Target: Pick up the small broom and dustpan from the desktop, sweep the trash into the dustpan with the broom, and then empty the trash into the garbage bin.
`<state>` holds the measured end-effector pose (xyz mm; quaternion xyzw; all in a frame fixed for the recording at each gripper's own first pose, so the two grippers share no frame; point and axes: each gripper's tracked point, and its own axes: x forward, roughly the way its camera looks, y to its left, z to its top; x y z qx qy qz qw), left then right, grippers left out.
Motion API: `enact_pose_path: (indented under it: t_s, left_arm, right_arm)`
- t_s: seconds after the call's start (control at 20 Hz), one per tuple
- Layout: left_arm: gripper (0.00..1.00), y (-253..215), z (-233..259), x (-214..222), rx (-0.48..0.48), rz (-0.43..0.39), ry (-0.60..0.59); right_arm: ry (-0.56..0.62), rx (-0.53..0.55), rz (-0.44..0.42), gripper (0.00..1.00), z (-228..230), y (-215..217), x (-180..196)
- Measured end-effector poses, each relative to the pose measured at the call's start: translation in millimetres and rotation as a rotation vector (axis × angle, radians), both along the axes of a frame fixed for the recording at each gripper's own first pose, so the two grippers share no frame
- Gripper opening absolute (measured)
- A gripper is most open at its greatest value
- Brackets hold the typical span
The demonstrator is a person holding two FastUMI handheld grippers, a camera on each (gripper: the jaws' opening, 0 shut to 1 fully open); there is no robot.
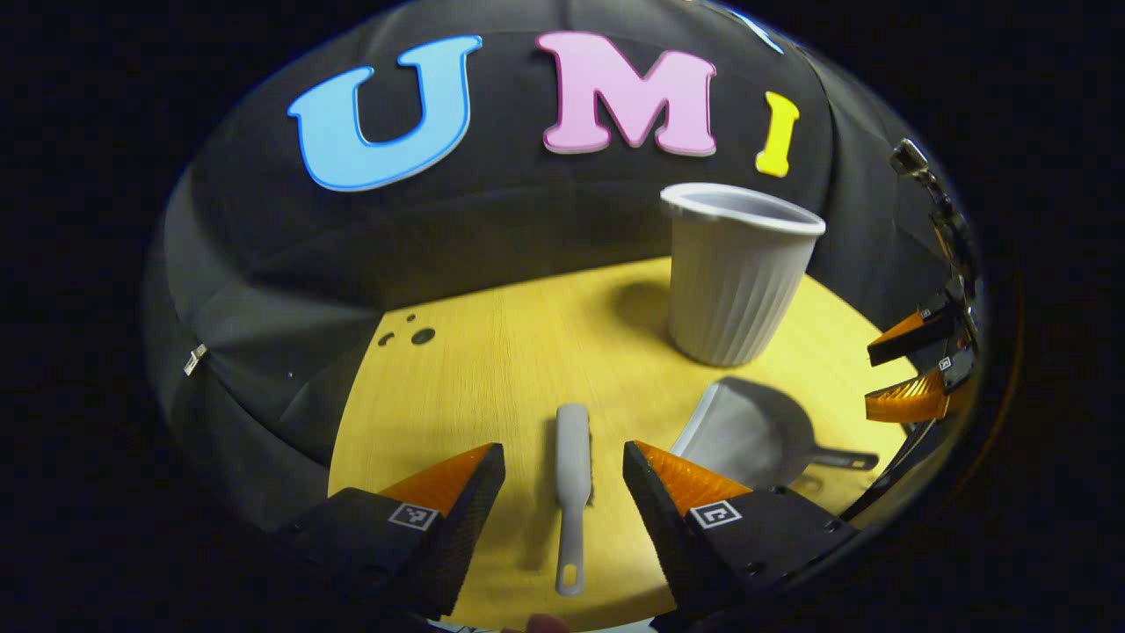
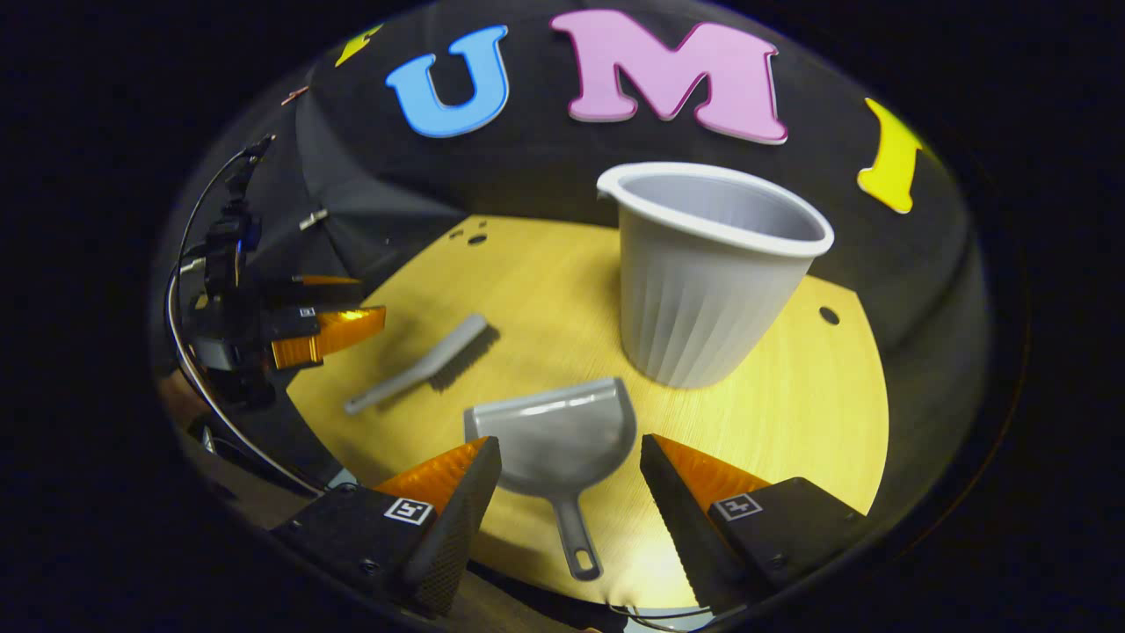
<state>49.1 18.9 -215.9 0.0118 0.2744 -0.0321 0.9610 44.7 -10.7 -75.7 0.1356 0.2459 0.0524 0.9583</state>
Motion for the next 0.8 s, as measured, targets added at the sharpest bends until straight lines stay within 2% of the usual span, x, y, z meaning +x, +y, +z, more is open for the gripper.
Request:
enact_pose_path:
  t_s: [0.15,0.35,0.65,0.8]
  left_arm:
    - [0.88,-10,56,21,-0.027,-0.003,-0.141]
    - [0.88,-23,116,29,-0.055,-0.022,-0.287]
    - [0.88,-30,174,34,-0.089,0.001,-0.439]
    - [0.88,-34,201,36,-0.112,-0.011,-0.508]
  right_arm:
    - [-0.129,-0.008,-0.086,0.99,46,-23,6]
    - [-0.271,-0.137,-0.167,0.99,93,-53,9]
    - [-0.429,-0.243,-0.221,0.98,160,-63,5]
    - [-0.501,-0.229,-0.259,0.98,188,-68,5]
